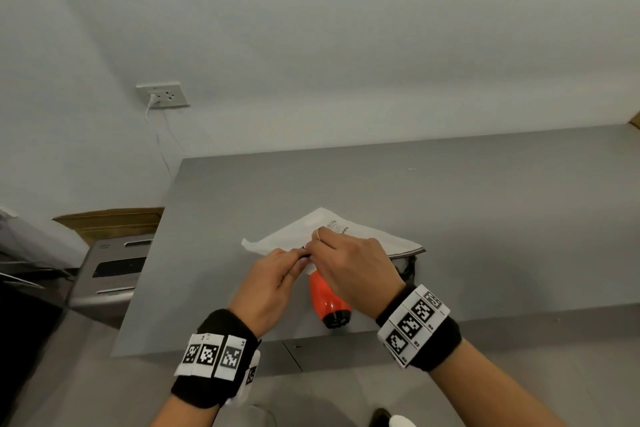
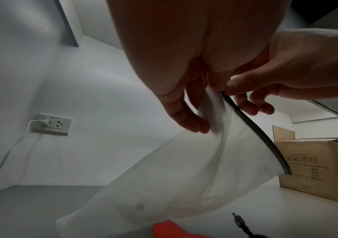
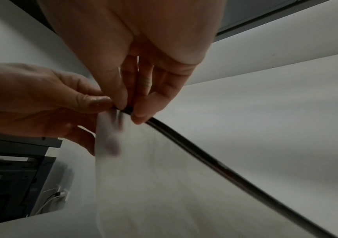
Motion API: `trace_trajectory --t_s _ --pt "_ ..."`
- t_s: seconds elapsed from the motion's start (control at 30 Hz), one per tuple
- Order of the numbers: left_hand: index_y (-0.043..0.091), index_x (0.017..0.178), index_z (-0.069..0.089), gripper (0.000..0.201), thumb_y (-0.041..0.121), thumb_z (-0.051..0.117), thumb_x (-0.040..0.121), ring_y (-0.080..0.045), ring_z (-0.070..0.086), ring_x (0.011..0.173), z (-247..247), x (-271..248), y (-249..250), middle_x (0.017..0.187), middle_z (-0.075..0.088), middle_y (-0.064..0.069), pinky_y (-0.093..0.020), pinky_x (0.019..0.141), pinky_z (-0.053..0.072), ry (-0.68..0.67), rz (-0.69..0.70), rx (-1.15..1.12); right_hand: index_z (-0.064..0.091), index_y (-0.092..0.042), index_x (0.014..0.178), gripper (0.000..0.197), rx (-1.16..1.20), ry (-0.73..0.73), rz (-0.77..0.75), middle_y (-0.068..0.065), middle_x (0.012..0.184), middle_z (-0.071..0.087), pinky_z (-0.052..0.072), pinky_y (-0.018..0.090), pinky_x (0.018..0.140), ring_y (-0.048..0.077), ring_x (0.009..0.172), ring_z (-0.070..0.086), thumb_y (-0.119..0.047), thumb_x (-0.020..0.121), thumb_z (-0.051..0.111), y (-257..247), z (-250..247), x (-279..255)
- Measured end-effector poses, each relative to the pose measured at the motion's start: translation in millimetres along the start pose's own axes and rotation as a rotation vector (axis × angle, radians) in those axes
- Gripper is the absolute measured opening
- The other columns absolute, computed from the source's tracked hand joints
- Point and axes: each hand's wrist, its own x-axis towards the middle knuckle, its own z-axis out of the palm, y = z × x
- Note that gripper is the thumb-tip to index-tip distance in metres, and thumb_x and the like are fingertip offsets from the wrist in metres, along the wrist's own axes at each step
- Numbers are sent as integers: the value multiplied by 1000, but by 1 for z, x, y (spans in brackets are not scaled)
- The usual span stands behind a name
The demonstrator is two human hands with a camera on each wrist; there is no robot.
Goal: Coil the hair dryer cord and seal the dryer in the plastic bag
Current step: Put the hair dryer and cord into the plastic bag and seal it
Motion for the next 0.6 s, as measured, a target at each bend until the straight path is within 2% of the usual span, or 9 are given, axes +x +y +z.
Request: trace_trajectory --t_s 0.13,0.27,0.37,0.43,0.5,0.6 --pt "39 115 68 32 48 42 99 -8 64 89 -5 -3 -3 92 70 9 -26 82 50 77 -26 -21 60 -16 84 5 1 11 113 -4 86 60 46 33 38 20 47 52 -12 87 61 20 5 -5" --pt "35 120 69 27 36 48 103 1 63 100 -6 -11 -7 105 73 10 -6 88 42 77 -62 -35 61 -14 80 3 -11 -2 199 -1 81 61 48 34 37 27 47 56 -13 83 61 55 6 -18" --pt "29 118 71 28 33 49 103 1 62 103 -2 -16 -10 106 72 9 -13 89 47 50 -66 -58 62 -14 83 16 -4 21 276 1 83 63 49 35 41 32 52 59 -22 87 48 78 7 -29" --pt "27 119 72 29 34 49 102 0 62 102 1 -18 -10 106 72 7 -15 89 48 31 -76 -75 63 -12 85 10 8 14 320 4 84 62 48 35 44 35 52 58 -18 87 55 91 9 -36" --pt "28 119 71 32 36 48 99 2 62 102 4 -18 -9 106 72 6 -12 88 47 21 -83 -72 63 -12 87 3 12 -5 361 5 87 62 50 37 46 36 53 58 -14 85 63 103 9 -40" --pt "31 118 70 30 36 48 99 1 62 102 6 -17 -7 106 72 7 -13 88 48 5 -91 -75 62 -12 88 6 31 -22 418 4 89 60 51 36 50 32 57 60 -12 85 67 115 7 -43"
